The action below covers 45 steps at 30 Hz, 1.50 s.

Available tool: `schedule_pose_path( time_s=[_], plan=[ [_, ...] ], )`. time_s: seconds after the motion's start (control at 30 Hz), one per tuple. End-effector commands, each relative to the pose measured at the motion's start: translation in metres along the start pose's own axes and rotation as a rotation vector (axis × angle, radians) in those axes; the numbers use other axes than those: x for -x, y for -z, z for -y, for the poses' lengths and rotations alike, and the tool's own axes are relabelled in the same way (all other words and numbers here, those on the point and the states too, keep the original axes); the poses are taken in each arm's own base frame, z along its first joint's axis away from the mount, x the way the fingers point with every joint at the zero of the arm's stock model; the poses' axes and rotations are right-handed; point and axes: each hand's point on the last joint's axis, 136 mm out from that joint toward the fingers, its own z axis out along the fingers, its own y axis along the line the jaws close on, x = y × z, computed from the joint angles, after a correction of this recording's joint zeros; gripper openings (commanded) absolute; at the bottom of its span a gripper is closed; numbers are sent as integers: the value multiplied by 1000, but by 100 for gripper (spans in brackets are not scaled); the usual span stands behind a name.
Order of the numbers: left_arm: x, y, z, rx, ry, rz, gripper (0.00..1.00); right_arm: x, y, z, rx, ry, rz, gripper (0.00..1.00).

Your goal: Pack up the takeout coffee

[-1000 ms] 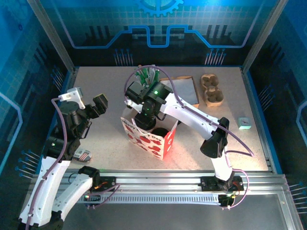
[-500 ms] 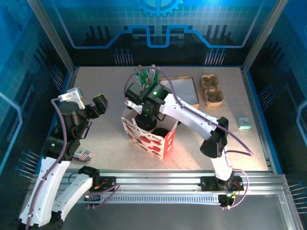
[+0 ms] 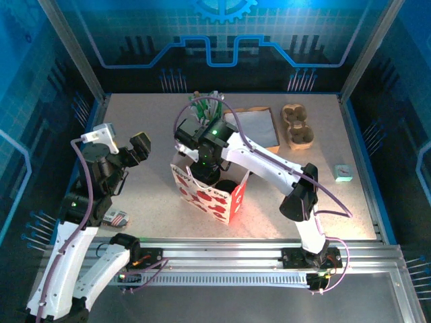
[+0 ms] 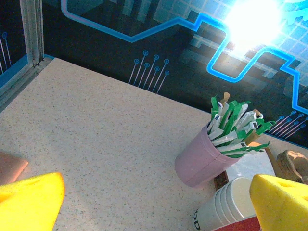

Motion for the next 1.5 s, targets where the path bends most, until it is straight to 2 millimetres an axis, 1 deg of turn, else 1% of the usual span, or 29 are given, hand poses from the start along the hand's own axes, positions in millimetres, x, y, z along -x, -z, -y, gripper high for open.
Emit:
schedule_pose_path(
  time_s=[0.0,0.67,0.87,1.47],
  plan=[
    [5,0,-3,9,-23,36,99,-6,-9,0,-8,15,-41,49],
    [7,1,-3,8,-26,41,99,-11,-19,-3,-1,9,-67,48],
    [6,1,-3,9,-26,40,99,-10,-15,-2,-3,5,-51,49],
    [6,0,-3,9,-28,40,99,-10,-16,-2,-3,5,-54,49]
  ],
)
